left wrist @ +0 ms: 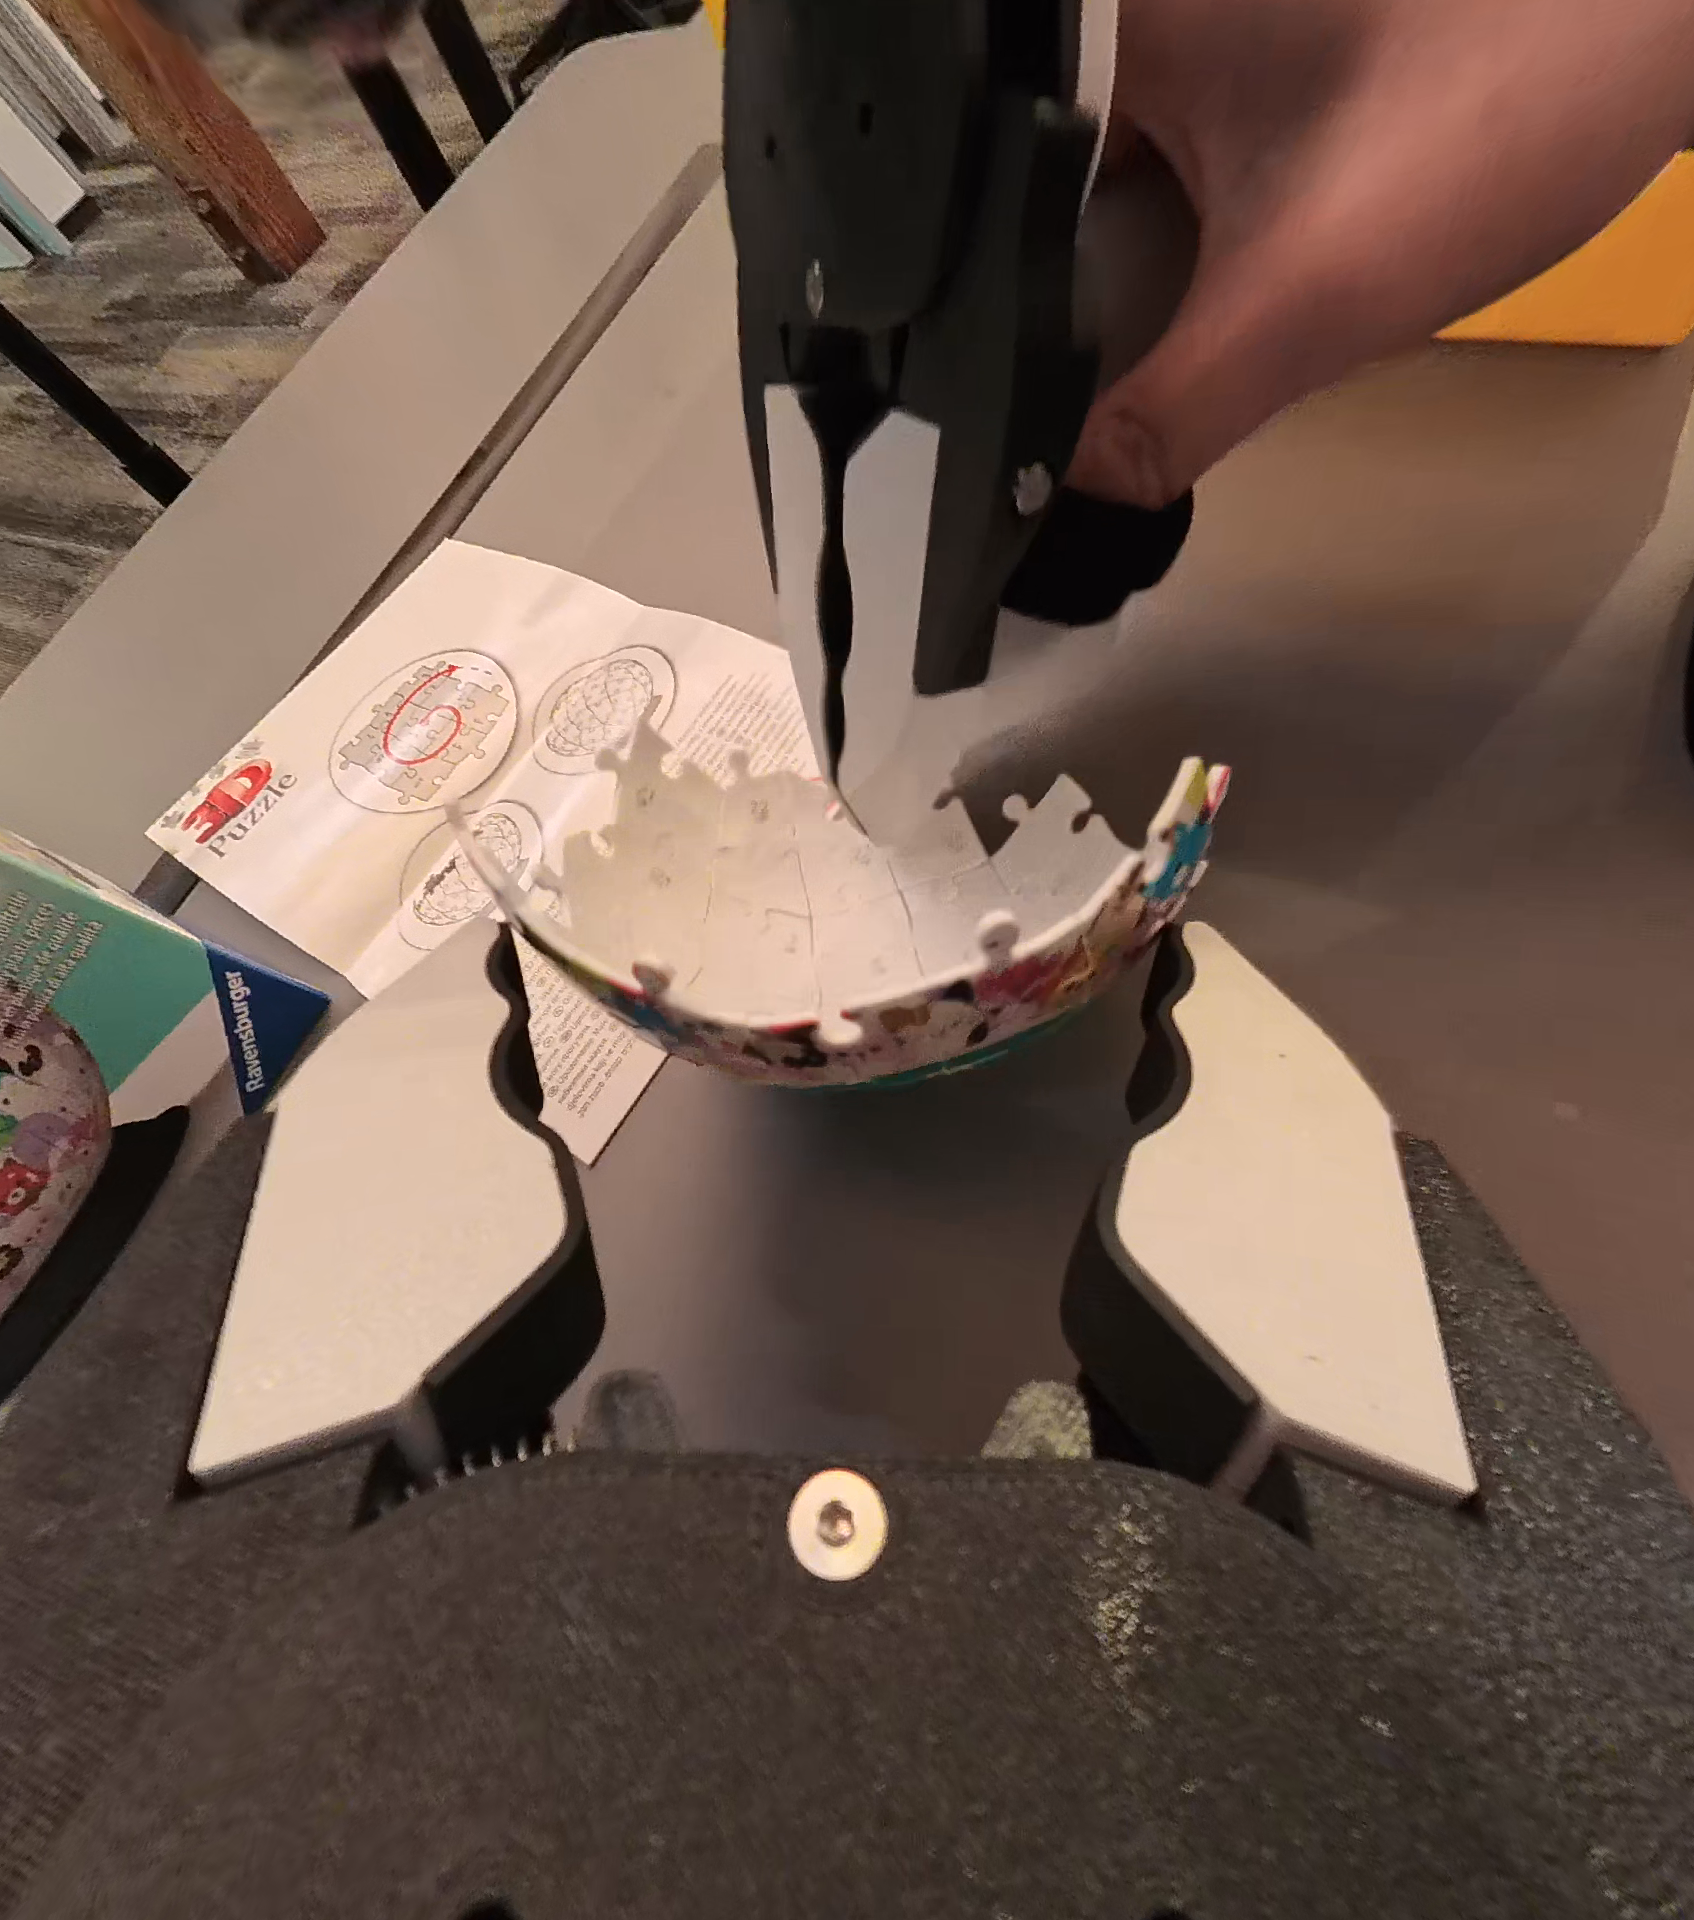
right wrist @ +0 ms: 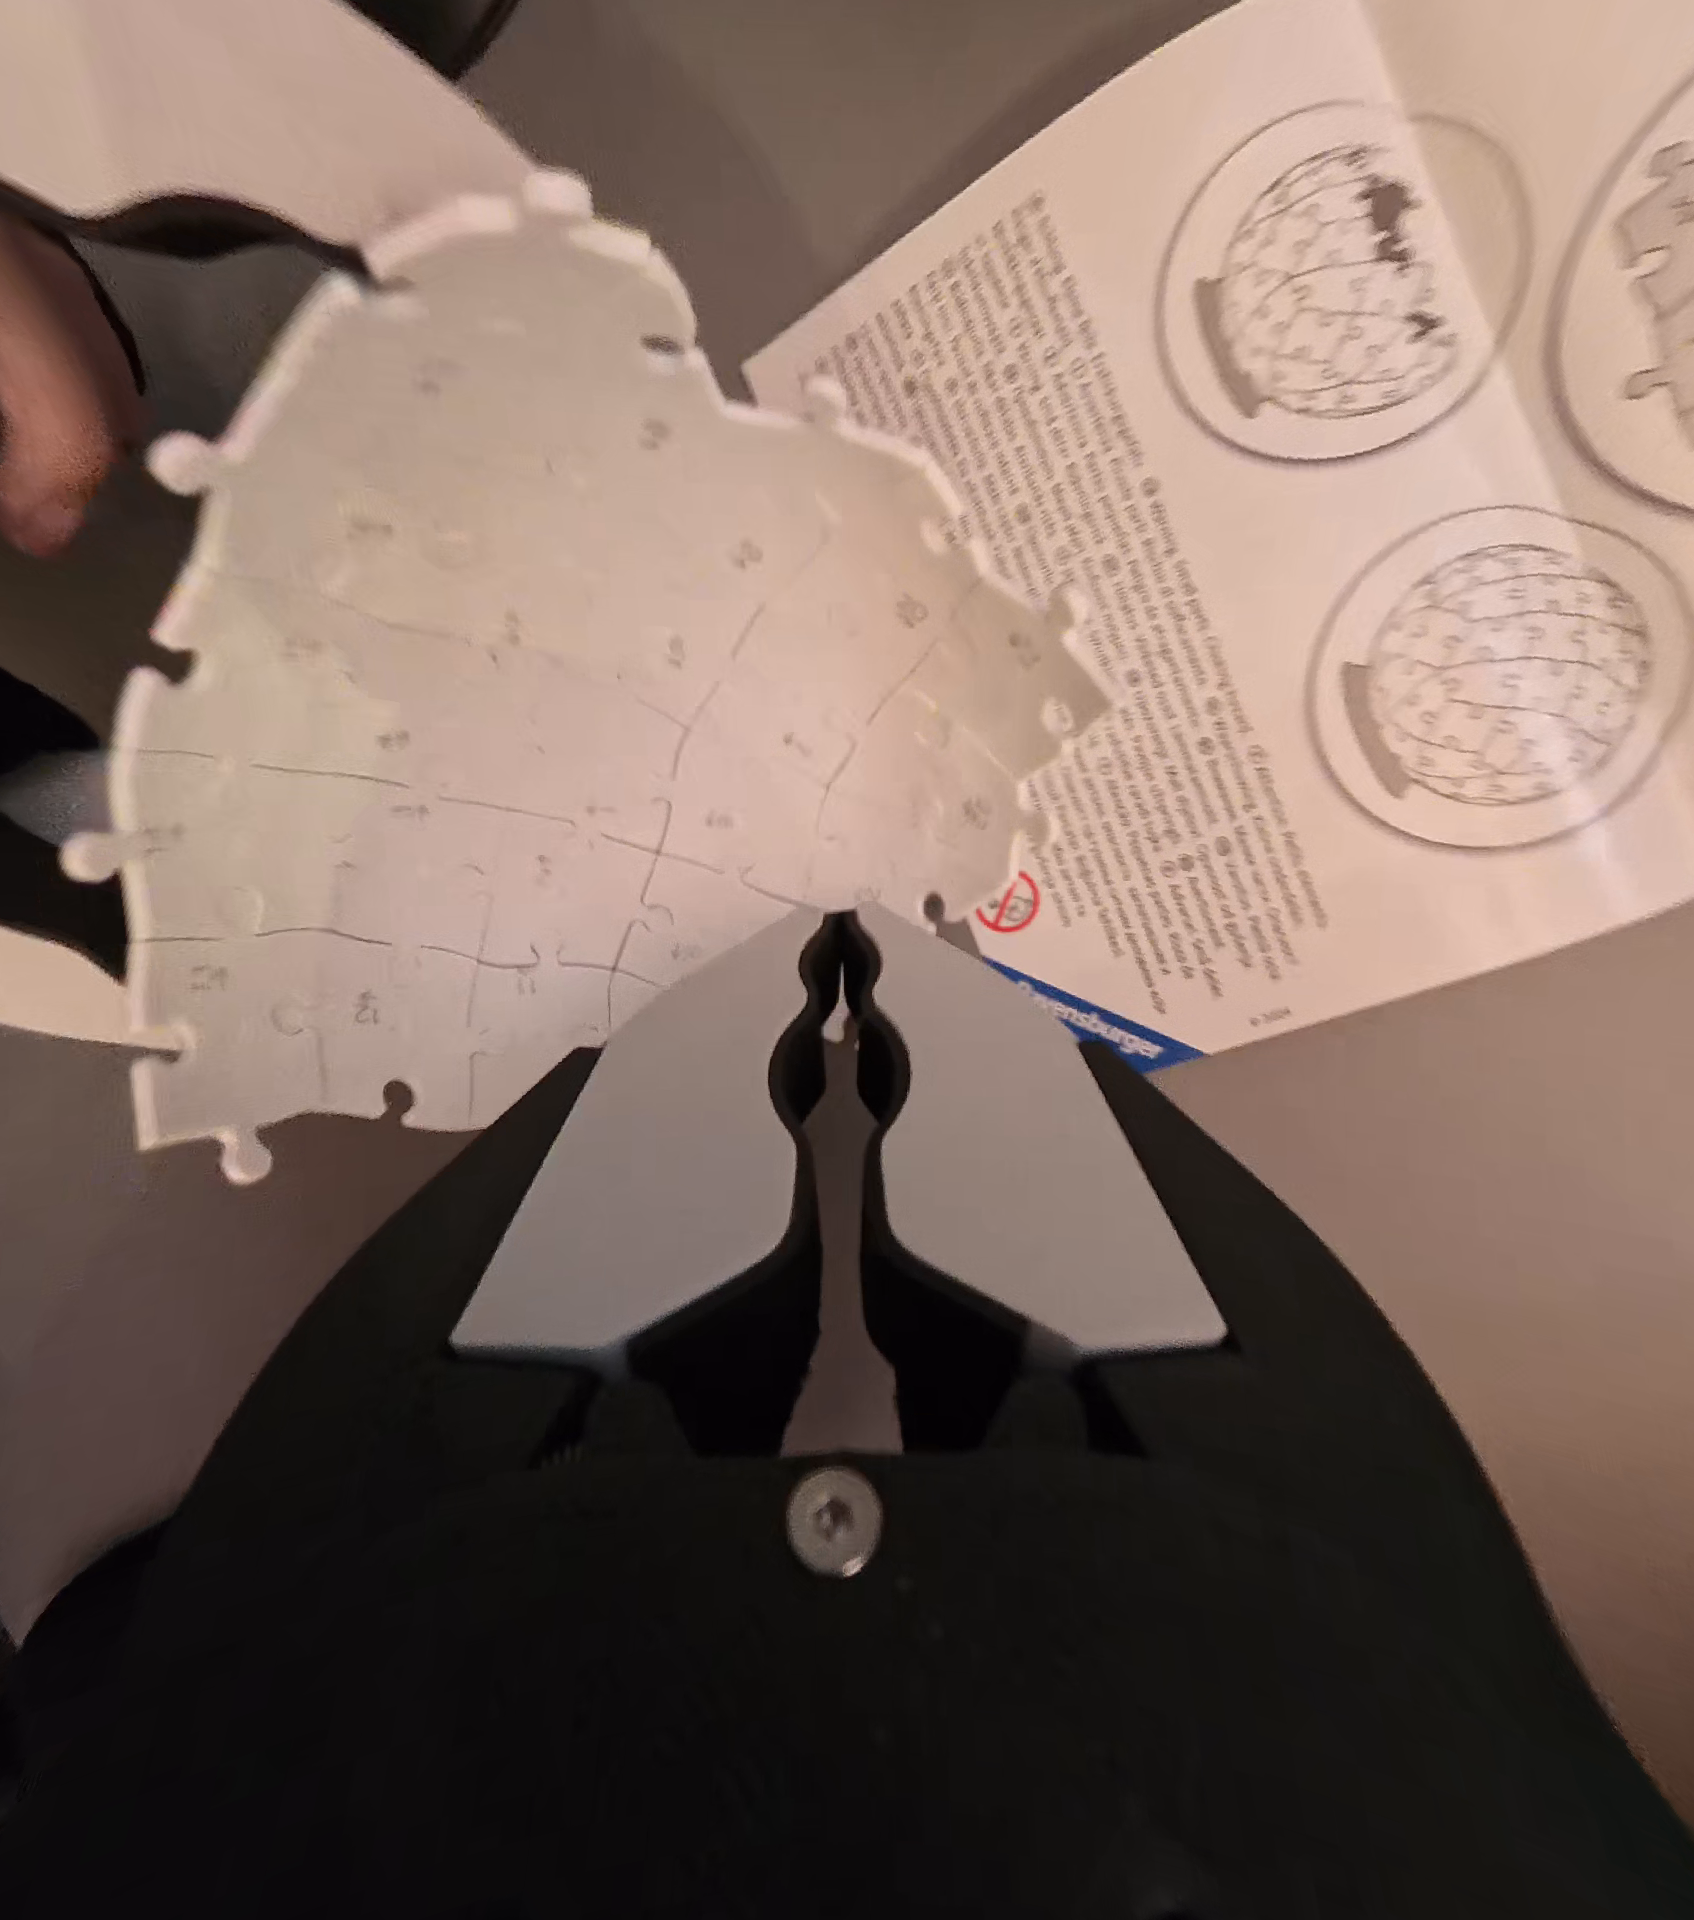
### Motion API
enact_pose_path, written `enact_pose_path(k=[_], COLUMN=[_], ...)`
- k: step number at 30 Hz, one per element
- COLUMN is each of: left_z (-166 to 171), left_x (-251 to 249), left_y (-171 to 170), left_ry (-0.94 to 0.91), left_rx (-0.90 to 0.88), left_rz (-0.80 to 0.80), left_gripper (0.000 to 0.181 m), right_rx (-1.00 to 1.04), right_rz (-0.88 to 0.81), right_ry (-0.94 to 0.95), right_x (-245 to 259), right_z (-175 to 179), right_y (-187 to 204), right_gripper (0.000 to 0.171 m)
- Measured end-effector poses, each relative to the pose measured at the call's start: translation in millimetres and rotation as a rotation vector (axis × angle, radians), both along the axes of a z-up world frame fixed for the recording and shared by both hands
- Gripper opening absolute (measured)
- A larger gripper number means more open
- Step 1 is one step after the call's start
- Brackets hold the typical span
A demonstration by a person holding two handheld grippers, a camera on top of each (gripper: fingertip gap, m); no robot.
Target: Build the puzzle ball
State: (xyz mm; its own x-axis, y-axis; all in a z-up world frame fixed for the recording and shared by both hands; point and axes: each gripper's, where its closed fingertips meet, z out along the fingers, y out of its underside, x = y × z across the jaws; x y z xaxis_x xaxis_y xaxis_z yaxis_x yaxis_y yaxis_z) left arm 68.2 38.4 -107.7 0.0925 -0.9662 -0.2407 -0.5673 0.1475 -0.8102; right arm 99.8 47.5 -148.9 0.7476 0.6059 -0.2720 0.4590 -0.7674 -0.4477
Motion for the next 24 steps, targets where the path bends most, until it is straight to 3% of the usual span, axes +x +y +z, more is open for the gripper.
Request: enact_pose_path(k=[14, 24], left_z=[-1, 1], left_x=[7, 13], left_y=[1, -3], left_ry=[-0.012, -0.02], left_rx=[-0.012, -0.014], left_rz=[-0.008, -0.019], left_gripper=[0.11, 0.11], right_rx=[0.004, -0.061], right_rz=[-0.115, 0.015], right_ry=[-0.049, -0.134], right_x=[28, 25], right_z=[12, -3], right_y=[-3, -21], right_gripper=[0.001, 0.001])
